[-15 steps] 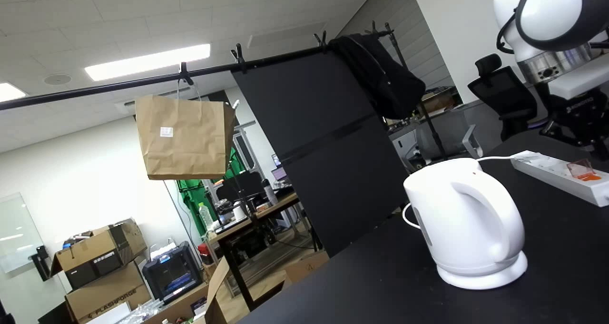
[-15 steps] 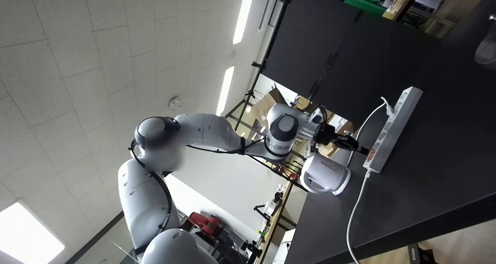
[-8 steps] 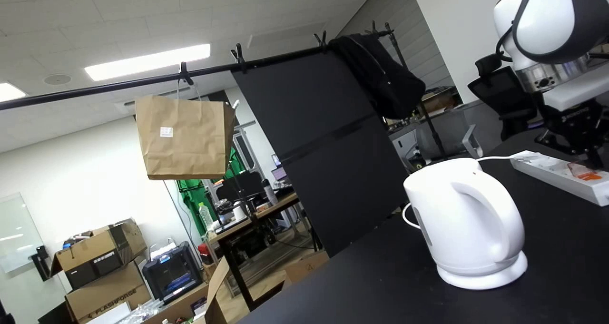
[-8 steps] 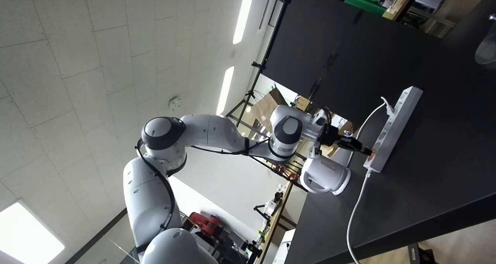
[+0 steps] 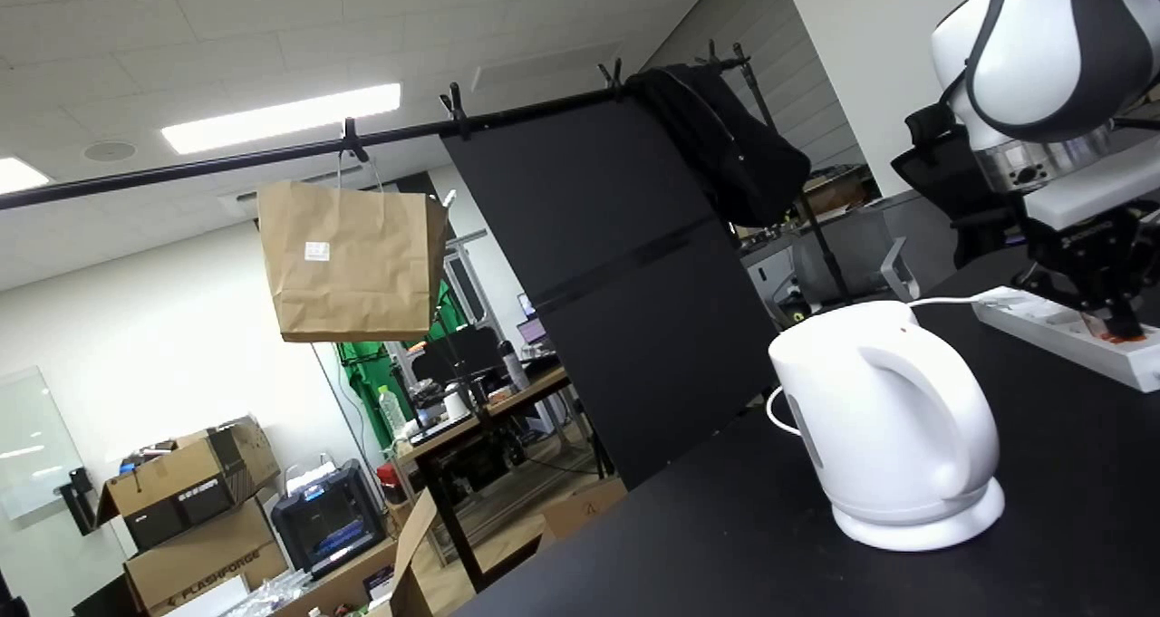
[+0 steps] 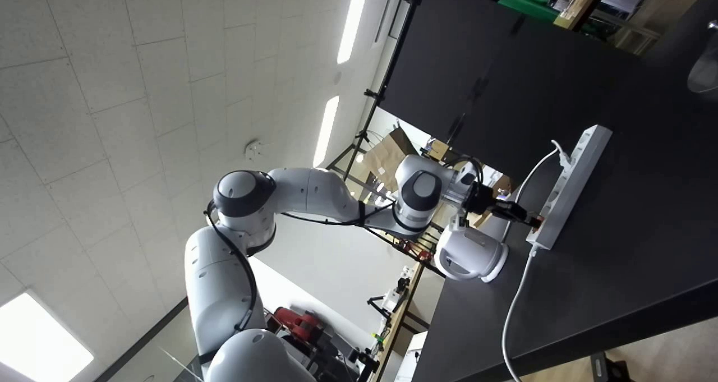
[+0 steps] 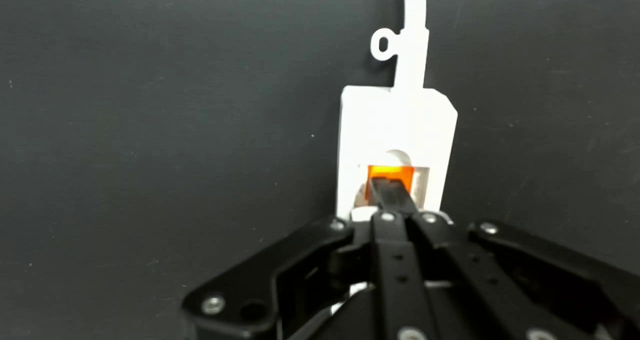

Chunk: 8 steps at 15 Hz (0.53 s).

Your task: Turn on the big switch on the adapter

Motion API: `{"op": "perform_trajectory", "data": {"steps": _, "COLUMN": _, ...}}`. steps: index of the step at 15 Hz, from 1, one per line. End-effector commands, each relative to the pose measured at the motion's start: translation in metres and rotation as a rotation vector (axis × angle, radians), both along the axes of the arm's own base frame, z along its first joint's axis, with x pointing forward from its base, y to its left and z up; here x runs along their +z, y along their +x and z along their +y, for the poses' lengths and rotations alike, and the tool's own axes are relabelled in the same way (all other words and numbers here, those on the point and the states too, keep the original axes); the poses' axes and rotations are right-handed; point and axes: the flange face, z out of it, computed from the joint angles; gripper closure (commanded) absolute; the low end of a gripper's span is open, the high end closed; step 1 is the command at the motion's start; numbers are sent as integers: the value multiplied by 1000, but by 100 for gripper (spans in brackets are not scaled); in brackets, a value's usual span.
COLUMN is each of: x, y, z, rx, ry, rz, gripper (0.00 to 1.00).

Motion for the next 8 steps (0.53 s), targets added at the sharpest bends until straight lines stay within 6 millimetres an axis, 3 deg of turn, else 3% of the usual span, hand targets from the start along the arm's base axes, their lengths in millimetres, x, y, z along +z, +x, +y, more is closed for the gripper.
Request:
{"op": "perform_trajectory", "data": {"steps": 1, "x": -2, "y": 7, "z": -3, "rx": -44, "ry": -5, "rz": -3, "gripper": 100}}
{"op": "perform_trajectory", "data": {"steps": 8, "x": -19, "y": -6, "z": -23, "rx": -109, "ry": 65, "rz": -3, "gripper": 100}}
